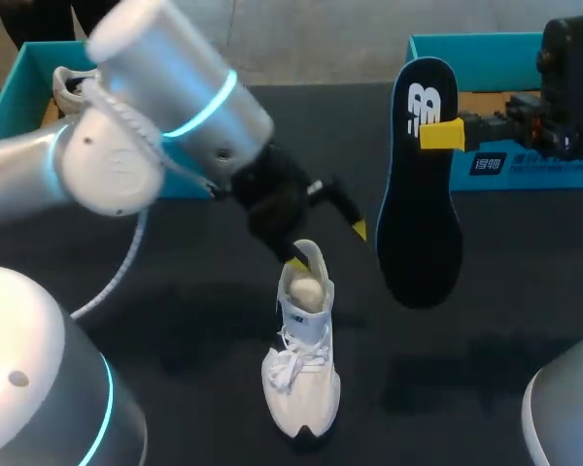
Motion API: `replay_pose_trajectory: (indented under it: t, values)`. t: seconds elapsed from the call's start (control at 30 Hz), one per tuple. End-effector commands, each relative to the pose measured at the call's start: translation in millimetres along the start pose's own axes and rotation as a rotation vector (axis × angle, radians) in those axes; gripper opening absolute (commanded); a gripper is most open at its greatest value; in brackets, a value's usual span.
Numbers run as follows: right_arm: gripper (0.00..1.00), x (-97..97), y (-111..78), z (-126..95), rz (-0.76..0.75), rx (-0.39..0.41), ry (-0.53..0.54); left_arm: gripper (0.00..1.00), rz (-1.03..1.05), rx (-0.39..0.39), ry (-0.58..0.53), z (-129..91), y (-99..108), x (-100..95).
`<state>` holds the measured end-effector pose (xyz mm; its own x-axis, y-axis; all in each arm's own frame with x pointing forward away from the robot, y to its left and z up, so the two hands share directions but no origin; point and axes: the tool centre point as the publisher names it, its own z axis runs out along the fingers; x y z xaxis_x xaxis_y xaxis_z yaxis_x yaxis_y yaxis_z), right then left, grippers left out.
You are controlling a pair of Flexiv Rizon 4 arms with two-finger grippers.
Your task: Take the shoe out of the shoebox, open the shoe tongue, remove and reinsert the insole, then place the shoe into the shoebox
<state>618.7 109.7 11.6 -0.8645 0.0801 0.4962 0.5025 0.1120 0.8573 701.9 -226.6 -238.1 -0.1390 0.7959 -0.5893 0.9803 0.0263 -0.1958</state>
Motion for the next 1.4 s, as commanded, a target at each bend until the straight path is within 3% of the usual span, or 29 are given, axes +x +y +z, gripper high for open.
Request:
replay_pose_trajectory:
  t: [0.03,0.3,0.57,1.03,1.4]
  values:
    - [0.00,-1.4,0.7,2,0.002,0.002,-0.001,1.00,0.052,-0.013,-0.618,-31,-7,7.6]
    - [0.00,-1.4,0.7,2,0.002,0.002,-0.001,1.00,0.079,-0.010,-0.817,-57,-7,0.0]
    - [0.00,-1.4,0.7,2,0.002,0.002,-0.001,1.00,0.088,0.059,-1.003,-75,-2,-3.1]
    - [0.00,-1.4,0.7,2,0.002,0.002,-0.001,1.00,0.134,0.090,-1.111,-87,0,-12.7]
    - [0.00,-1.4,0.7,2,0.002,0.002,-0.001,1.00,0.149,0.076,-1.117,-92,-1,-17.3]
